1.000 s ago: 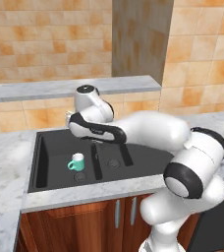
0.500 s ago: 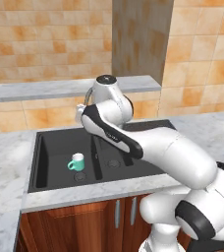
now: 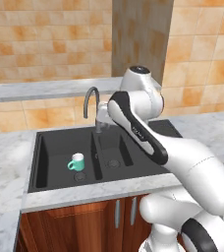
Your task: Pick the mug and place it in the sink. Pick the bowl and place it in the open cabinet and then close the cabinet.
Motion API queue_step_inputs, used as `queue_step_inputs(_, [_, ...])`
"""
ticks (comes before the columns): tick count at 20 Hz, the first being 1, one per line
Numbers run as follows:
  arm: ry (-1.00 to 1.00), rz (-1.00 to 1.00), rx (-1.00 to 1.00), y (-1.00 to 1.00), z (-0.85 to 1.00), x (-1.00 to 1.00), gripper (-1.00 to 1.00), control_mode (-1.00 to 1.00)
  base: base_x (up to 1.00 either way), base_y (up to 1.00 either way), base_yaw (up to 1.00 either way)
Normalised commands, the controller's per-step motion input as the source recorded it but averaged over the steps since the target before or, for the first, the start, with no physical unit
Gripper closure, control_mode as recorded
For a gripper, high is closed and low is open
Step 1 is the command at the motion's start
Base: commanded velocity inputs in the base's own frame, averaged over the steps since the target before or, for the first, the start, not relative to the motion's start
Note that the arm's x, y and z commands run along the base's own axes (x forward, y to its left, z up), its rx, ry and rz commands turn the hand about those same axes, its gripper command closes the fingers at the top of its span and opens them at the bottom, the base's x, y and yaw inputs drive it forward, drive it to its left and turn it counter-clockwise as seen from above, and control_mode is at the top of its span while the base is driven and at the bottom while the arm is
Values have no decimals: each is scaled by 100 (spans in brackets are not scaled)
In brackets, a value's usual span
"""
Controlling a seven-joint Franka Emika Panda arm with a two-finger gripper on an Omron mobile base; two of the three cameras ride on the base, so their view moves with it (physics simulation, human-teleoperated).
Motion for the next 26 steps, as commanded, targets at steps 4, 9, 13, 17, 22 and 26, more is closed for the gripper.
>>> queue_step_inputs(4, [4,26,-2,-38,-2,-56,-100,-100,0,0,0])
queue_step_inputs(9, [0,23,-11,-38,-15,-26,-100,-100,0,0,0])
queue_step_inputs(13, [-2,19,-18,-45,14,-11,-100,-100,0,0,0])
queue_step_inputs(17, [-2,9,-15,-54,21,-13,-100,-100,0,0,0])
queue_step_inputs(22, [0,4,-2,-68,18,-19,-100,-100,0,0,0])
queue_step_inputs(26, [0,1,0,-75,2,-26,-100,-100,0,0,0])
